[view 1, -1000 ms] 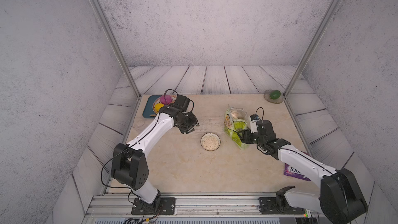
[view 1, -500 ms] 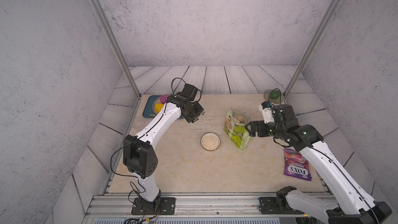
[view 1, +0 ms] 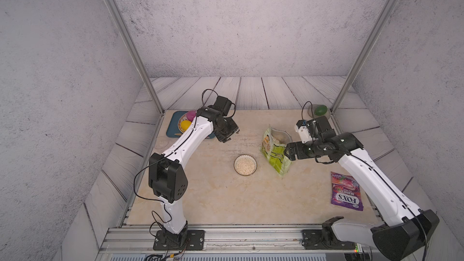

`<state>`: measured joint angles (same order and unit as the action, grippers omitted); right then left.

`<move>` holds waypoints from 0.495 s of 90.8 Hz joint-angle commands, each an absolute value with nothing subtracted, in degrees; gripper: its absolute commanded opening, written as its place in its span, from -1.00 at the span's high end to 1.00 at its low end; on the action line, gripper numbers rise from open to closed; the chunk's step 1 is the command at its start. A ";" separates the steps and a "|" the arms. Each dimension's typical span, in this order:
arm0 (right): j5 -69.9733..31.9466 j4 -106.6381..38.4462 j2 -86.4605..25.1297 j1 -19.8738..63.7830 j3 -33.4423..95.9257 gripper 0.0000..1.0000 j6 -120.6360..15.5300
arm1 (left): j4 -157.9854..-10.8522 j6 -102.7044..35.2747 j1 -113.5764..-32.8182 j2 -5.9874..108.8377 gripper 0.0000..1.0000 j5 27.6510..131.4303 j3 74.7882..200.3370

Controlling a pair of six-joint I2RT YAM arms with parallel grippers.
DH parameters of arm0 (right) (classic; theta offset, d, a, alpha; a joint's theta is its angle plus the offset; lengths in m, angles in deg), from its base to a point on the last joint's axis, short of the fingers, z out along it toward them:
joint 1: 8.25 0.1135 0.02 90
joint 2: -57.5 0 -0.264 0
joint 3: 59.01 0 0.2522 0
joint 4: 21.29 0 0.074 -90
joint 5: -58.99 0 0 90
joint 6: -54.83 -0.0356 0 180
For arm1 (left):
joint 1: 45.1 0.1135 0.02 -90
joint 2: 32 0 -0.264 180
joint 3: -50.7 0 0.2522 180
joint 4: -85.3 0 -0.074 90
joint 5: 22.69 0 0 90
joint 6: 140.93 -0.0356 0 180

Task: Pour the oats into the breakfast bowl
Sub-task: Close the oats bag at the center of the board.

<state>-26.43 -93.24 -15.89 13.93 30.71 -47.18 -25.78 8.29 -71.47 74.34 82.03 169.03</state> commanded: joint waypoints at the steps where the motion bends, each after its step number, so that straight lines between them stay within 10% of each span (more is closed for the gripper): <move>1: -27.10 -96.21 -17.98 13.96 33.42 -0.98 -43.81 | -22.09 4.90 -69.96 75.35 -0.19 83.97 172.36; 25: -31.40 -91.83 -26.37 13.92 36.66 -0.86 -39.12 | -19.67 7.44 -70.28 76.05 -0.36 82.09 174.25; 45: -24.66 -88.50 -27.02 13.86 37.14 0.18 -36.58 | -16.11 17.15 -73.57 77.33 -0.34 76.84 178.98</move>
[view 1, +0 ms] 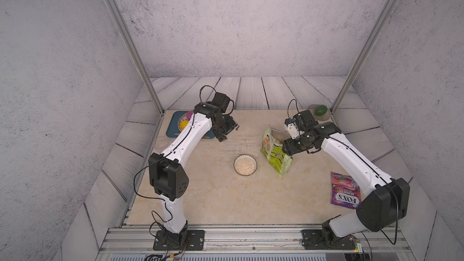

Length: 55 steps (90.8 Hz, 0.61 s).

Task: Pour the oats into the breakfast bowl
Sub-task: Close the oats bag at the center of the board.

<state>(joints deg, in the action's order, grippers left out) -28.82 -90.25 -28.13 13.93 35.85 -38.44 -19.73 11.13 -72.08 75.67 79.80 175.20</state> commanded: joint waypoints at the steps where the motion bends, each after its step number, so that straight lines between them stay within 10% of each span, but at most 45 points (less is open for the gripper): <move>1: -24.23 -88.53 -26.95 13.92 37.16 0.25 -36.71 | -15.87 17.65 -73.71 77.51 -0.34 76.95 179.33; 17: -21.66 -89.86 -23.95 13.91 34.63 1.00 -37.05 | -13.71 23.58 -76.59 81.17 -0.32 76.82 185.60; 55: -13.47 -83.75 -9.90 14.15 24.09 1.00 -39.56 | -17.50 36.61 -81.58 86.45 -0.03 83.14 191.81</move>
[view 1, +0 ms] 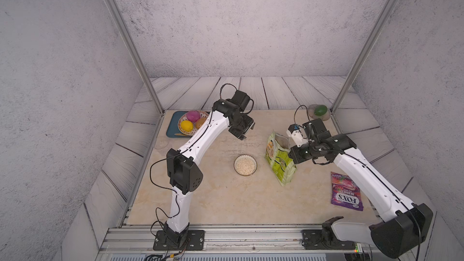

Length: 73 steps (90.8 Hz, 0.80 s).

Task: Pour the oats into the breakfast bowl
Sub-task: Close the oats bag at the center of the board.

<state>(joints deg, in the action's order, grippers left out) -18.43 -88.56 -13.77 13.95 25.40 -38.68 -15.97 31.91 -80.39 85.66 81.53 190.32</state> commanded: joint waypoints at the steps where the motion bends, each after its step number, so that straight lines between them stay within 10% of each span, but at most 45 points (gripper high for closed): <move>1: -13.32 -83.57 -9.69 14.25 23.83 1.00 -39.52 | -17.76 36.87 -81.71 86.59 -0.03 83.35 191.81; 73: -7.11 -84.76 -1.33 14.78 16.49 1.00 -31.22 | -20.23 36.94 -85.66 95.11 -0.09 94.63 197.17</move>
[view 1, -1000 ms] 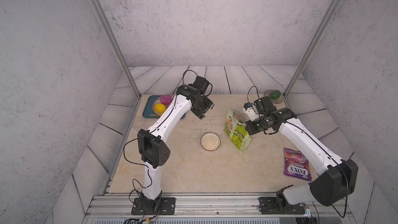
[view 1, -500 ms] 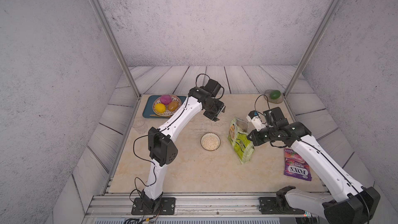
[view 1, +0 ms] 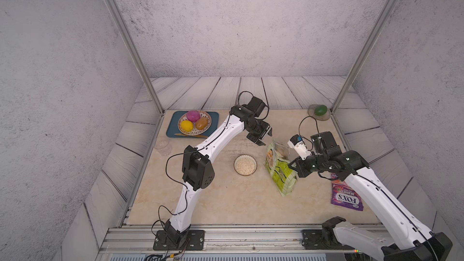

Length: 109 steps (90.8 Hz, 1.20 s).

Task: Pour the oats into the breakfast bowl
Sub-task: Close the oats bag at the center of the board.

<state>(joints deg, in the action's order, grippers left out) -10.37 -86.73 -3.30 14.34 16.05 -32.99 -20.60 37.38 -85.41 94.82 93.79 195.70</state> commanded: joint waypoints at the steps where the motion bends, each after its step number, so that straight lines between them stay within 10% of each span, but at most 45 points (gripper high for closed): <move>1: -7.11 -84.78 -1.27 14.78 16.47 1.00 -31.17 | -20.21 36.99 -85.64 95.18 -0.09 94.59 197.17; 84: -13.29 -80.84 -1.75 14.90 15.59 1.00 -28.93 | -22.90 38.88 -87.81 95.96 0.28 97.20 197.25; 109: -17.48 -80.86 -0.26 14.82 14.80 1.00 -29.64 | -29.03 41.32 -86.78 95.79 1.00 100.00 195.43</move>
